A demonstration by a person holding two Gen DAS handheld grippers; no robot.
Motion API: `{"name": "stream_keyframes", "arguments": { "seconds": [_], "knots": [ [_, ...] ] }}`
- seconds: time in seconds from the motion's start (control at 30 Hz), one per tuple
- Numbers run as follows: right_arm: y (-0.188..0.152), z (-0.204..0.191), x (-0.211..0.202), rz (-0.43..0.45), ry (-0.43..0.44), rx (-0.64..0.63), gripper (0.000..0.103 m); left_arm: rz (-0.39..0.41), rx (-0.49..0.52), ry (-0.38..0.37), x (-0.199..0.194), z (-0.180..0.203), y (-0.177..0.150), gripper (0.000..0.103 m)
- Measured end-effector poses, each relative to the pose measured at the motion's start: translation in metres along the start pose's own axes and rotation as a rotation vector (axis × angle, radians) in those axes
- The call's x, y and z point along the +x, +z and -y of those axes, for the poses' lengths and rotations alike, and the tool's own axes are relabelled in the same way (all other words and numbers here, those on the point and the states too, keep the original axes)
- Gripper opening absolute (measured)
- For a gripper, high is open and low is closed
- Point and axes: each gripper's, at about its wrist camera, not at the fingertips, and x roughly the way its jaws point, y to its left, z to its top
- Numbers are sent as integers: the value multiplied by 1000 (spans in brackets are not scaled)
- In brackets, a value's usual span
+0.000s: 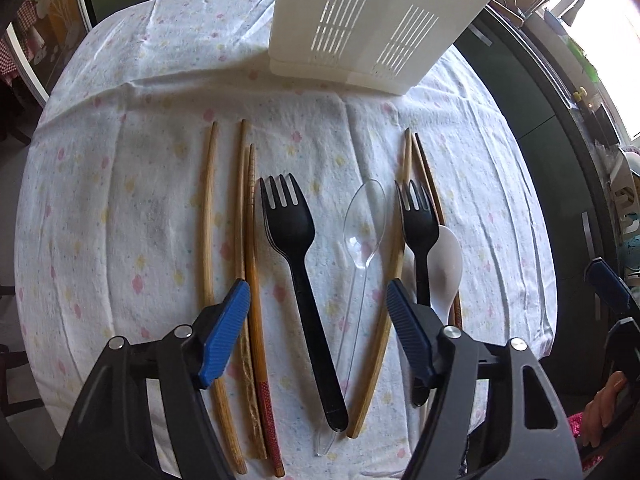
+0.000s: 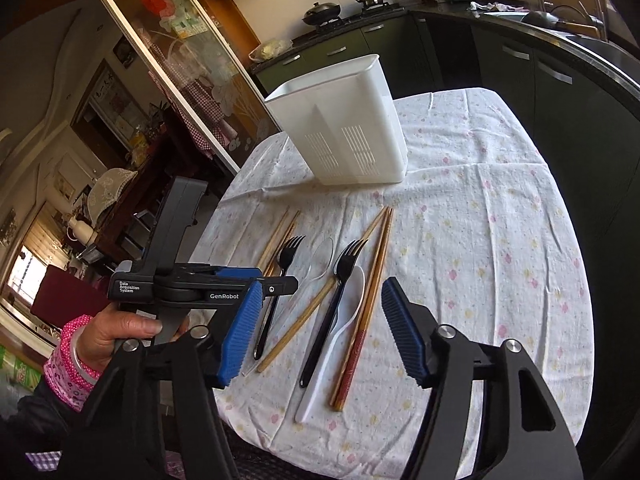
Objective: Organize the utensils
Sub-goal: 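Lower both grippers toward the two black plastic forks, then close the left gripper on one black fork while the right gripper grasps the other black fork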
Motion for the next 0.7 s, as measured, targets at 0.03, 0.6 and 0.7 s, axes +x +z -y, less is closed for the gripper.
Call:
{"name": "stream_keyframes", "arguments": {
  "seconds": [0.03, 0.6, 0.7],
  "knots": [
    [1, -2, 2, -2, 2, -4, 59, 2, 1, -7, -1, 2, 0, 64],
    [8, -26, 5, -19, -21, -73, 59, -14, 30, 104, 15, 19, 14, 35],
    [10, -25, 8, -23, -20, -68, 59, -15, 17, 83, 17, 18, 19, 18]
  ]
}}
